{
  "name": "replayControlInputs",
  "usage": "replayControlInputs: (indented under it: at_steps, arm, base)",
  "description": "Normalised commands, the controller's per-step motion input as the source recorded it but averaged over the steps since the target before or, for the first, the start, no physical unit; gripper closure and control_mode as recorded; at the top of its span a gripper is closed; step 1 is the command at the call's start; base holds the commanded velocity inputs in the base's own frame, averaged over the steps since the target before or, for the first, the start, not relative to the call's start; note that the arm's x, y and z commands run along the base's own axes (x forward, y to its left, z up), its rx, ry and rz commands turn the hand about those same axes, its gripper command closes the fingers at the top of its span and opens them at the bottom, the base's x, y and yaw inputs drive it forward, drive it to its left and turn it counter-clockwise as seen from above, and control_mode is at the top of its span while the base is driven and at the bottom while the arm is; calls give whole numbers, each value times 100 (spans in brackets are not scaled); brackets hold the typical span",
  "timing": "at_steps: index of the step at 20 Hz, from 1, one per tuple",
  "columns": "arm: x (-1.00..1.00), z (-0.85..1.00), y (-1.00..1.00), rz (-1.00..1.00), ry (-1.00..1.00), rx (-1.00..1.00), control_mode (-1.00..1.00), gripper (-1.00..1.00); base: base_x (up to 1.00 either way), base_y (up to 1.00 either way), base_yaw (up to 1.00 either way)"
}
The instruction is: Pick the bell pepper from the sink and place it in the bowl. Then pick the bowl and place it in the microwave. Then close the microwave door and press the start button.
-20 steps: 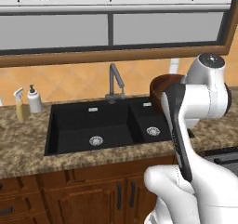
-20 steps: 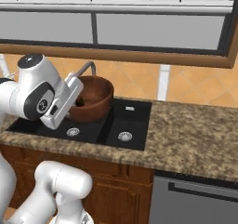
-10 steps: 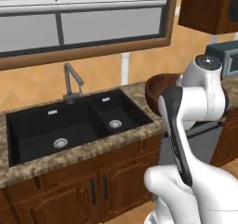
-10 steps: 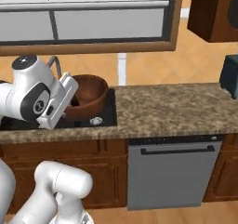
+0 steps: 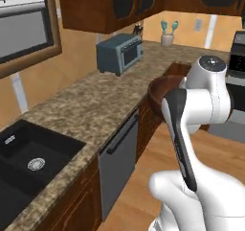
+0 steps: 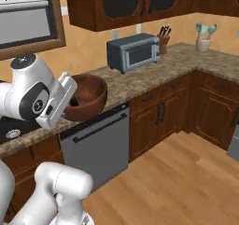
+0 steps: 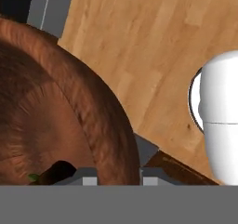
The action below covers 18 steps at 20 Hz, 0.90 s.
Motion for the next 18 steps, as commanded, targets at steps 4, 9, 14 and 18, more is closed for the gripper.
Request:
replayControlInputs:
  at_steps: [4,9,14,18]
  arm:
    - [0,0,0,0,0,0,100,100]
    - [0,0,0,0,0,0,100,100]
    - [0,0,0,0,0,0,100,100]
    - [0,0,0,0,0,0,100,100]
  base:
    - [4,-67,-74]
    - [13,-100,-48]
    - [57,-100,-35]
    - [88,-100,-23]
